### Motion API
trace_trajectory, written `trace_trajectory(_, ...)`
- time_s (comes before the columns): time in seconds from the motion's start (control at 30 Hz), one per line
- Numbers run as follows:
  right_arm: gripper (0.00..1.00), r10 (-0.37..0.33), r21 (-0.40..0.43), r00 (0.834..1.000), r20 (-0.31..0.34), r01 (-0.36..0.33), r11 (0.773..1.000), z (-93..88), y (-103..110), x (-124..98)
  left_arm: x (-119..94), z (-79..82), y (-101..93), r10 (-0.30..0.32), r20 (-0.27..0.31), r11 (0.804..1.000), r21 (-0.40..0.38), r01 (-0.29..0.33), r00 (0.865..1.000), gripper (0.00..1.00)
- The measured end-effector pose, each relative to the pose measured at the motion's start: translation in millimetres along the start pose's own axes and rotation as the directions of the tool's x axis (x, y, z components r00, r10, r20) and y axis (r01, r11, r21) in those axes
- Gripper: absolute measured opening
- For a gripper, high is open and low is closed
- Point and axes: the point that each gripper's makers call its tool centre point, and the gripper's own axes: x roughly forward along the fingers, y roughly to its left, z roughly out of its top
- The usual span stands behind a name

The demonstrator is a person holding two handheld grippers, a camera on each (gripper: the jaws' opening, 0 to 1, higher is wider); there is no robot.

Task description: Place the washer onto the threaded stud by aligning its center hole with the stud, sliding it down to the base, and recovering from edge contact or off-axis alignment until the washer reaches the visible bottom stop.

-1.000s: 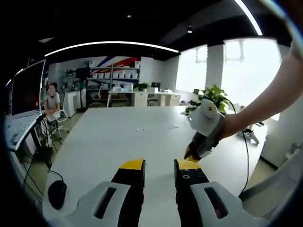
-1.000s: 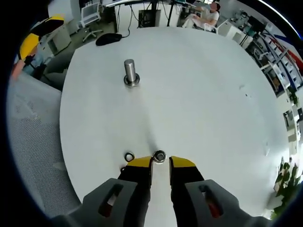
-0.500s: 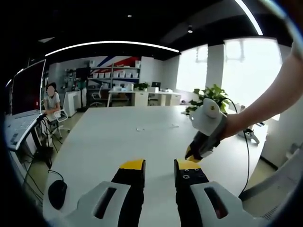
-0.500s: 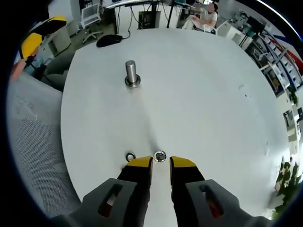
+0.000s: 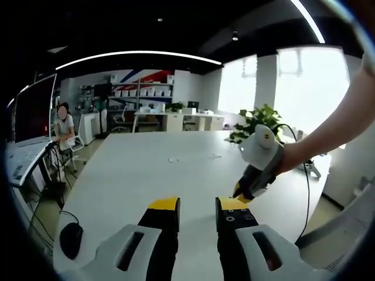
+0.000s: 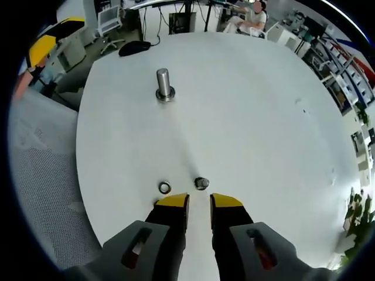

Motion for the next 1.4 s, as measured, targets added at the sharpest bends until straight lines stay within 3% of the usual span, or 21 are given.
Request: trace_trajectory(1.4, 0.16, 0.059, 0.023, 0.995, -0.084, -0.057, 0.998, -36.8, 25, 29, 2, -5.7, -5.5, -0.024, -0.024, 1.000, 0.006, 0.024, 0.999, 0.22)
